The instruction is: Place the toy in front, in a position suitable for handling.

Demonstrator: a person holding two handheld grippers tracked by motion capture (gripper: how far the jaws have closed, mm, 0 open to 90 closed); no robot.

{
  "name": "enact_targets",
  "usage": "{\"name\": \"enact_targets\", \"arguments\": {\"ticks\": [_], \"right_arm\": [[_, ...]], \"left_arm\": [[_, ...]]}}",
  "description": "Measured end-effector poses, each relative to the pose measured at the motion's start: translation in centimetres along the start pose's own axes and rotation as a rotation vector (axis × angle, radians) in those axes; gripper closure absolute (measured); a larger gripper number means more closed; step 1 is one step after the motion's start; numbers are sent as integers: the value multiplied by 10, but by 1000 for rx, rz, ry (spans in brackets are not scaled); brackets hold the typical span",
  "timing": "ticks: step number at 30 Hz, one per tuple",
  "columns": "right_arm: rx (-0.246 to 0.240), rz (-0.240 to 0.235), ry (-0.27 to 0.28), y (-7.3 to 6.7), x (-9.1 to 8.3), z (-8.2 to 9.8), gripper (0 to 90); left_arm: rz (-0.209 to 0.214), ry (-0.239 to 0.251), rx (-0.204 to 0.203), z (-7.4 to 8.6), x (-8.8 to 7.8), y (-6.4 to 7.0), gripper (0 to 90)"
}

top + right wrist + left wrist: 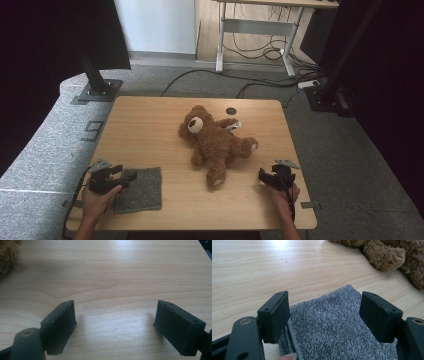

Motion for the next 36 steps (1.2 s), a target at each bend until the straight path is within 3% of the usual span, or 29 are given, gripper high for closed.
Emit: {"name": "enact_targets", "arguments": {"ticks": [6,13,14,19,23,27,30,36], "right_arm": [[5,-17,18,-3,-7,0,185],[7,-73,60,-17,-20,-4,220],[14,-116,65,-27,-25,-5,233],[-8,-191,77,-50,-32,-7,251],[13,-284,41,-74,-35,-4,254],[-27,-348,23,-103,-38,-1,255],[-57,-387,15,-122,-39,1,254],[-99,-446,-11,-157,-35,8,241]], "left_arm": [[12,13,-2,-5,-2,3,242],[43,36,3,-21,3,10,242],[59,48,5,-29,7,13,243],[101,51,41,-53,24,27,245],[147,45,48,-69,44,40,242],[183,19,85,-82,69,58,241],[220,6,89,-88,86,71,237],[255,-14,93,-95,115,89,217]]}}
Point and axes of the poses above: each handheld gripper's, and its own axes: x roughly forward along the jaws, z roughly out of its underside, y roughly to its right, the point moved 9 cm from there along x, roughly forward along the jaws, and after that the axes turned 14 degrees about x, right-handed, at the moved point
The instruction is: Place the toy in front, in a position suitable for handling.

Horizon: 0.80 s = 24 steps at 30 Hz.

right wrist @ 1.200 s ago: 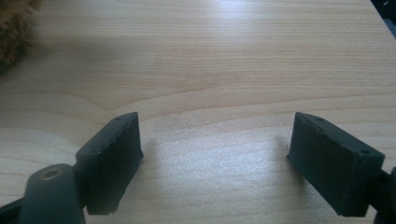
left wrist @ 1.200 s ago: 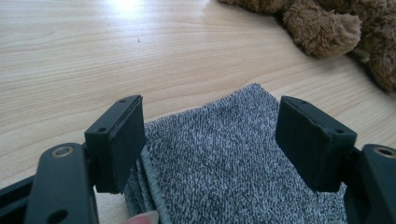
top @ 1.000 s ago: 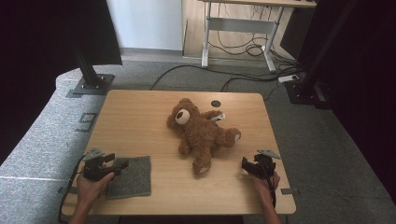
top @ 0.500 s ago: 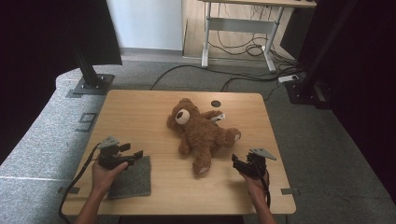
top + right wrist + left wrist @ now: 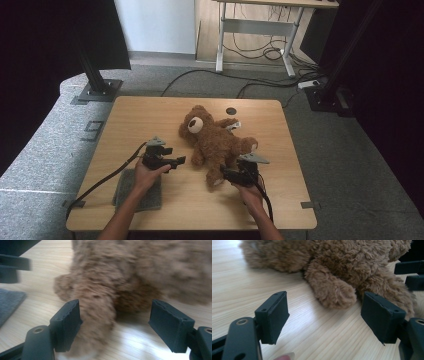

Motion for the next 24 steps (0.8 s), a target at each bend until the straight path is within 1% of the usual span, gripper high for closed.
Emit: {"name": "enact_targets", "arguments": {"ticks": [3,6,8,10,13,15,18,19,21,23,24], "right_arm": [[-22,-18,-16,-12,6,2,228],[-45,-20,-36,-21,13,8,212],[-56,-18,-54,-24,18,13,202],[-72,-12,-71,-26,22,17,191],[-88,4,-93,-27,30,23,188],[-91,16,-108,-25,36,27,193],[-92,24,-116,-23,41,29,244],[-89,23,-117,-22,41,29,267],[-93,26,-116,-21,41,29,317],[-94,24,-113,-20,40,29,371],[-94,22,-113,-19,39,28,398]], "left_arm": [[13,-12,7,0,12,4,215],[20,-23,6,1,23,6,217],[20,-32,8,2,30,7,219],[31,-35,-2,3,37,8,219],[46,-40,-7,5,46,11,229],[46,-51,1,6,52,12,247],[41,-57,12,6,59,15,328],[43,-54,12,6,62,15,377],[64,-59,-11,8,65,15,492],[79,-68,-20,10,66,15,561],[77,-67,-17,10,66,16,589]]}}
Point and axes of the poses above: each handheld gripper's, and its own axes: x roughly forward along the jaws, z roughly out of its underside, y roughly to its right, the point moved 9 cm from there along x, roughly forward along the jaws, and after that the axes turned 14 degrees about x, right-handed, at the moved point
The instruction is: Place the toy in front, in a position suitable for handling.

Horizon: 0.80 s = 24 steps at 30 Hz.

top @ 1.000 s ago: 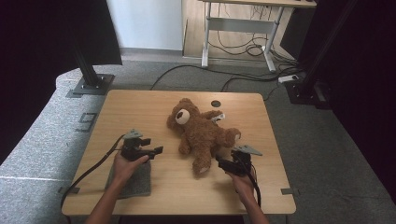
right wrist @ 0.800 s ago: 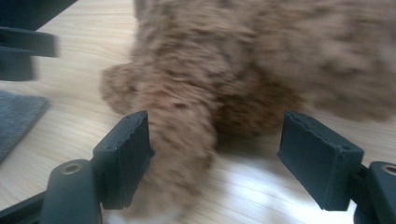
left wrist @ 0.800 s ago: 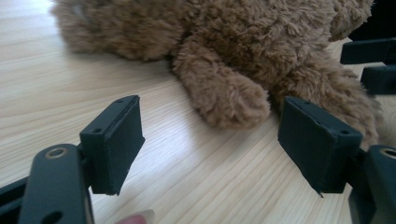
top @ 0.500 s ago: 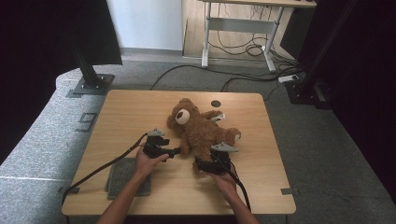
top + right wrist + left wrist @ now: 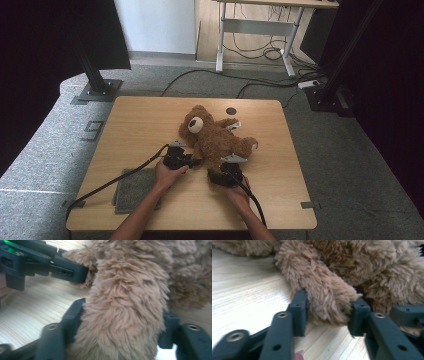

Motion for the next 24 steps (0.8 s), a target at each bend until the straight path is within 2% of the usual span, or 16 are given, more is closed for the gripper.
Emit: {"name": "enact_targets", "arguments": {"ticks": [5,10,14,17,24], "right_arm": [[20,-26,-10,5,-2,-1,483],[4,7,-2,12,-6,-2,495],[11,27,6,19,-10,-3,504],[16,41,13,24,-13,-3,509],[8,45,18,25,-12,-4,523]], "left_arm": [[-2,0,-2,-2,-3,2,691],[3,-7,21,1,-5,8,731],[12,-7,37,2,-9,15,741],[32,10,13,5,-15,19,745],[36,19,-2,12,-24,19,748]]}}
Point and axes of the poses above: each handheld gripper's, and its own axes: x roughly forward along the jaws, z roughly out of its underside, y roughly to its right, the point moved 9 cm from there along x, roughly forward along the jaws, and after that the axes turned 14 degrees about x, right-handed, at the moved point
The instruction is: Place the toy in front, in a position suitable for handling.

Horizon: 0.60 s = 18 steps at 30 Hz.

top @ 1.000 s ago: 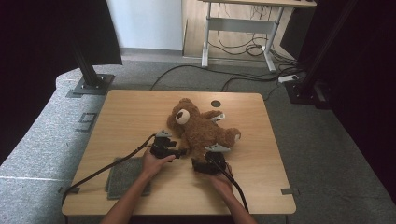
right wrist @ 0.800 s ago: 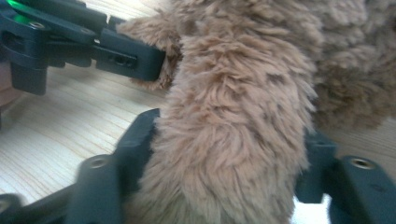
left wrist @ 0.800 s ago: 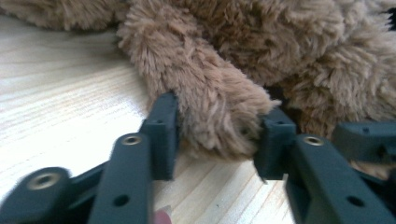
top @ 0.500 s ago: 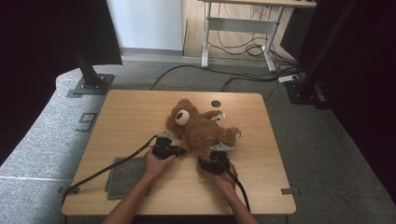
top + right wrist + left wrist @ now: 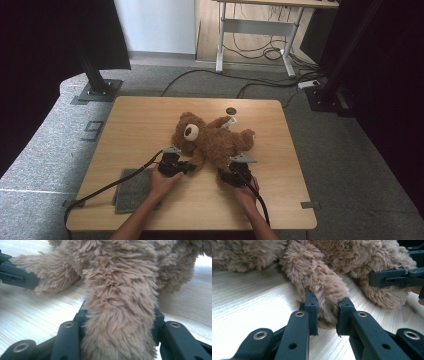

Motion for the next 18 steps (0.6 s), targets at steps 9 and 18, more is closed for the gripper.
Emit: {"name": "enact_targets", "arguments": {"ticks": [9,18], "right_arm": [[-9,9,8,5,-2,-1,522],[1,27,23,14,-4,-4,515]], "left_arm": [[21,-1,11,0,-4,8,754],[31,-4,36,4,-12,20,757]]}}
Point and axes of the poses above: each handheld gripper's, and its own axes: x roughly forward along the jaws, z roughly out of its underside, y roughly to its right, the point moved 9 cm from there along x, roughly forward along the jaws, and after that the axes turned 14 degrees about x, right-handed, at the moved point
